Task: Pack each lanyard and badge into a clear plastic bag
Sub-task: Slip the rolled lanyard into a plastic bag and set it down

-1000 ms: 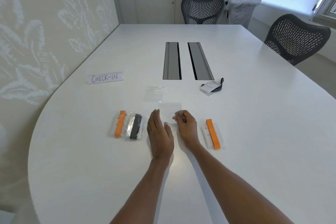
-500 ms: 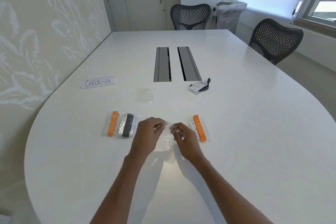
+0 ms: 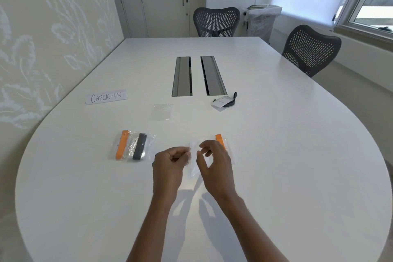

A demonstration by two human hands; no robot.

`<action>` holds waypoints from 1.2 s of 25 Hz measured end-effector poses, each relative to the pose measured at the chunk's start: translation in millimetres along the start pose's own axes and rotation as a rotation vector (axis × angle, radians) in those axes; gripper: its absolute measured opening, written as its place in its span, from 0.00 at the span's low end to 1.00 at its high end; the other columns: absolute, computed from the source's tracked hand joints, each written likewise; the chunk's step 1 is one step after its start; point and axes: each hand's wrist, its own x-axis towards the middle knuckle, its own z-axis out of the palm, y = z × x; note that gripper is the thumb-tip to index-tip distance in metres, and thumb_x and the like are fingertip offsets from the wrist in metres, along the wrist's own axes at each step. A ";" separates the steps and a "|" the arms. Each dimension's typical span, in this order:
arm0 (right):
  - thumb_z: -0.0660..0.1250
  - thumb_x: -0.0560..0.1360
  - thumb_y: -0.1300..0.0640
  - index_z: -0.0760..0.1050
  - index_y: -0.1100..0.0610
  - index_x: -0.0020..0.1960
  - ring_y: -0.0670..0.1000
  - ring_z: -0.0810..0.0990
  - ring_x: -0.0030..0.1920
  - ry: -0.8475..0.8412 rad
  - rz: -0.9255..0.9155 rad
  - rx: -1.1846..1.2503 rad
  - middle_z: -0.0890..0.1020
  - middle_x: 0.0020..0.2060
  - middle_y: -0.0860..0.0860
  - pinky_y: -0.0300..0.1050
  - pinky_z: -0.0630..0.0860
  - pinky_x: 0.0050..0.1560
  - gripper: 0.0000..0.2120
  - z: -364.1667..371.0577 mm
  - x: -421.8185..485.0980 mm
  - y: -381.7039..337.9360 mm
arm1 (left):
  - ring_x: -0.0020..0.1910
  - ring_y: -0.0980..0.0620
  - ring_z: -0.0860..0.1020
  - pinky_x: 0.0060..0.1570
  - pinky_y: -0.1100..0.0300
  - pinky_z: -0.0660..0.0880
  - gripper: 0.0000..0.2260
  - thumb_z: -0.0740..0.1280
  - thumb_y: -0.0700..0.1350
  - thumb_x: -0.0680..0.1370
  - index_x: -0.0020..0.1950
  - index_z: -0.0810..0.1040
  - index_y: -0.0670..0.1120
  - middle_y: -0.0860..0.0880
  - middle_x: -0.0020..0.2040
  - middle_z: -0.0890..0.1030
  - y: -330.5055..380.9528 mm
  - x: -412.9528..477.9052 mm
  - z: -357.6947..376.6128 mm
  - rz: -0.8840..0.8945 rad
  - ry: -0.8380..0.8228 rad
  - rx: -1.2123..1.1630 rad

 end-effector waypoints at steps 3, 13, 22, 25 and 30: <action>0.71 0.80 0.59 0.79 0.52 0.55 0.46 0.81 0.50 -0.132 0.033 0.159 0.82 0.48 0.43 0.37 0.78 0.51 0.06 -8.7 0.0 -2.5 | 0.41 0.55 0.87 0.48 0.60 0.80 0.06 0.77 0.39 0.76 0.46 0.89 0.50 0.52 0.41 0.89 2.9 -6.7 13.5 0.000 0.035 -0.051; 0.79 0.73 0.64 0.78 0.59 0.48 0.44 0.80 0.38 -0.310 0.174 0.297 0.83 0.39 0.47 0.37 0.79 0.43 0.10 -28.4 16.2 -1.5 | 0.39 0.48 0.87 0.42 0.62 0.81 0.04 0.82 0.43 0.72 0.42 0.88 0.49 0.46 0.38 0.88 13.5 -5.8 17.2 0.000 -0.046 -0.033; 0.74 0.79 0.61 0.88 0.58 0.47 0.52 0.87 0.42 -0.295 0.414 0.479 0.88 0.39 0.57 0.45 0.86 0.48 0.04 -29.5 12.4 4.0 | 0.35 0.52 0.85 0.40 0.60 0.81 0.04 0.80 0.45 0.74 0.45 0.88 0.52 0.51 0.38 0.88 8.5 -18.9 17.2 0.071 0.026 0.076; 0.72 0.80 0.62 0.88 0.56 0.47 0.52 0.89 0.43 -0.250 0.380 0.415 0.89 0.39 0.52 0.44 0.86 0.49 0.07 -27.8 11.9 1.7 | 0.41 0.51 0.87 0.47 0.54 0.84 0.02 0.78 0.45 0.77 0.45 0.88 0.52 0.53 0.40 0.89 6.8 -28.6 24.8 0.050 0.054 0.047; 0.73 0.79 0.61 0.87 0.58 0.44 0.50 0.87 0.38 -0.231 0.328 0.325 0.88 0.36 0.51 0.42 0.85 0.43 0.06 -27.3 10.8 -3.9 | 0.39 0.57 0.87 0.43 0.63 0.81 0.05 0.76 0.42 0.79 0.44 0.89 0.51 0.56 0.37 0.88 10.9 -28.9 23.9 0.117 0.103 0.168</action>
